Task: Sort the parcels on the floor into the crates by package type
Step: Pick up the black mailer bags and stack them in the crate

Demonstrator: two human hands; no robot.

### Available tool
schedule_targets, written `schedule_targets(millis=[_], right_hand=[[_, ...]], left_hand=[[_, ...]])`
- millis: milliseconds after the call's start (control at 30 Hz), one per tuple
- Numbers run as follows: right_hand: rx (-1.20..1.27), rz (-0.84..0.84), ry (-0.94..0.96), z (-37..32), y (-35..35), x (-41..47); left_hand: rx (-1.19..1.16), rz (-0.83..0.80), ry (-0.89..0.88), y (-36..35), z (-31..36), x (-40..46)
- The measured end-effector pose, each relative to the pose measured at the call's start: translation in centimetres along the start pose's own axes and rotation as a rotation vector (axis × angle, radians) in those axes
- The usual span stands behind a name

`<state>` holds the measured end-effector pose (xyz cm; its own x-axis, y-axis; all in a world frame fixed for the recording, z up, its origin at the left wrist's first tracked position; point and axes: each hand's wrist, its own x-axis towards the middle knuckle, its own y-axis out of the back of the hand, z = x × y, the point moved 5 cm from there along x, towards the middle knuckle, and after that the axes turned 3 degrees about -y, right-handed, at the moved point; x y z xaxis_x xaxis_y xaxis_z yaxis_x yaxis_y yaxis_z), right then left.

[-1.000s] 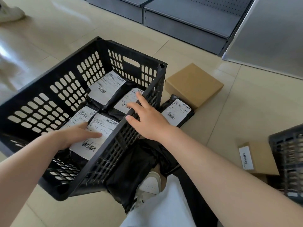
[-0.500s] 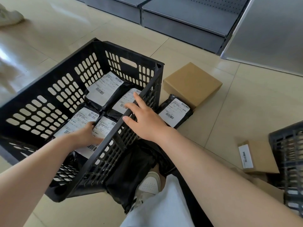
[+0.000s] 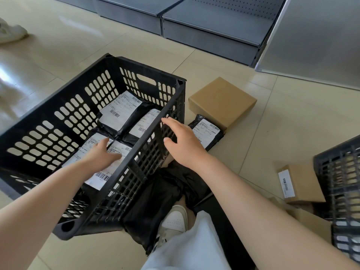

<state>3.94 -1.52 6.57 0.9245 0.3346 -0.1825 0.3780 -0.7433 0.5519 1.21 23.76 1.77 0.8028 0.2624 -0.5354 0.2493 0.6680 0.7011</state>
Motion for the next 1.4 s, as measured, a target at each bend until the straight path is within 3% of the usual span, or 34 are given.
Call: schedule_targets(millis=[367, 500, 633, 767, 933, 1067, 1200, 1400], right_hand=[[0.219, 0.137, -0.292, 6.4, 4.0, -1.3], [0.301, 0.148, -0.434, 9.8, 4.1, -2.1], [0.316, 0.12, -0.528, 13.2, 3.1, -3.1], [0.242, 0.11, -0.668, 17.3, 1.7, -5.0], [0.189, 0.077, -0.738, 21.8, -0.1, -7.6], [0.048, 0.087, -0.78, 24.3, -0.6, -9.1], [0.058, 0.136, -0.877, 26.3, -1.8, -11.1], [0.145, 0.301, -0.863, 26.5, -4.3, -12.8]], left_hand=[[-0.197, 0.206, -0.413, 2.7, 13.2, -3.7], [-0.051, 0.259, -0.614, 0.0, 17.7, -5.6], [0.102, 0.176, -0.757, -5.2, 19.0, -4.8], [0.134, -0.016, -0.651, -11.9, 15.7, -2.0], [0.104, -0.236, -0.322, -18.7, 8.0, 1.4], [0.054, -0.247, -0.251, -21.9, 4.6, 1.7], [0.021, -0.209, -0.264, -23.6, 3.2, 0.8], [0.199, -0.112, -0.325, -24.9, 2.0, 0.1]])
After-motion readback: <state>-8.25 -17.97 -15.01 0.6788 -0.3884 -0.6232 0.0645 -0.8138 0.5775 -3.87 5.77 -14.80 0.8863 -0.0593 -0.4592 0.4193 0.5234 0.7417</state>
